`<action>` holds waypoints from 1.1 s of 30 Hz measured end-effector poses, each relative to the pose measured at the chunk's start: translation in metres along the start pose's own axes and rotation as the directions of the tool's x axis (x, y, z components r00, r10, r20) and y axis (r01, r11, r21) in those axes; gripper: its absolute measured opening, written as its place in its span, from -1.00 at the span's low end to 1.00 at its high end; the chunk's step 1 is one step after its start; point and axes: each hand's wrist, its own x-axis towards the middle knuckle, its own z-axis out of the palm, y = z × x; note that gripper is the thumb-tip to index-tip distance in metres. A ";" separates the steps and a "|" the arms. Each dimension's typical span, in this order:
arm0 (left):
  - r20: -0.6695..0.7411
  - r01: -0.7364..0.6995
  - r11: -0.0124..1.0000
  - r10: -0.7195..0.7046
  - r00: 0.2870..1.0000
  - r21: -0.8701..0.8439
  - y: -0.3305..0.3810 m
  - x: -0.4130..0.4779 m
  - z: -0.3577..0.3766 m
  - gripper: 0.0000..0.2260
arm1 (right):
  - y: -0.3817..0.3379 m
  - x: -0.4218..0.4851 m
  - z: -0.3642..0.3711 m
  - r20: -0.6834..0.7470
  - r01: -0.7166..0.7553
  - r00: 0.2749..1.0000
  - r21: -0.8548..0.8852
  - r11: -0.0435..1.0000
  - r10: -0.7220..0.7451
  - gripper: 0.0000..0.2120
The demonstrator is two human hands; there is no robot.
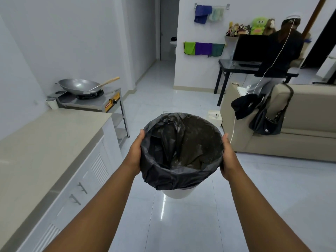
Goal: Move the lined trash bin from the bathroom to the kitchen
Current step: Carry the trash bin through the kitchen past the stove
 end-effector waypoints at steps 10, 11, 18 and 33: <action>0.058 0.008 1.000 -0.008 0.998 0.003 0.043 0.207 -0.013 -0.42 | -0.033 0.188 0.030 -0.078 0.004 0.997 -0.014 1.000 -0.006 -0.32; 0.065 0.016 1.000 -0.016 0.998 0.004 0.052 0.226 -0.013 -0.42 | -0.039 0.206 0.034 -0.080 0.002 0.997 -0.018 1.000 -0.004 -0.32; 0.110 0.035 0.999 -0.035 0.993 0.000 0.092 0.348 -0.007 -0.44 | -0.068 0.321 0.048 -0.117 -0.019 0.993 -0.020 1.000 0.016 -0.22; 0.065 0.042 0.999 -0.043 0.997 0.007 0.129 0.623 0.056 -0.43 | -0.121 0.617 0.010 -0.091 -0.007 0.996 0.025 1.000 0.009 -0.55</action>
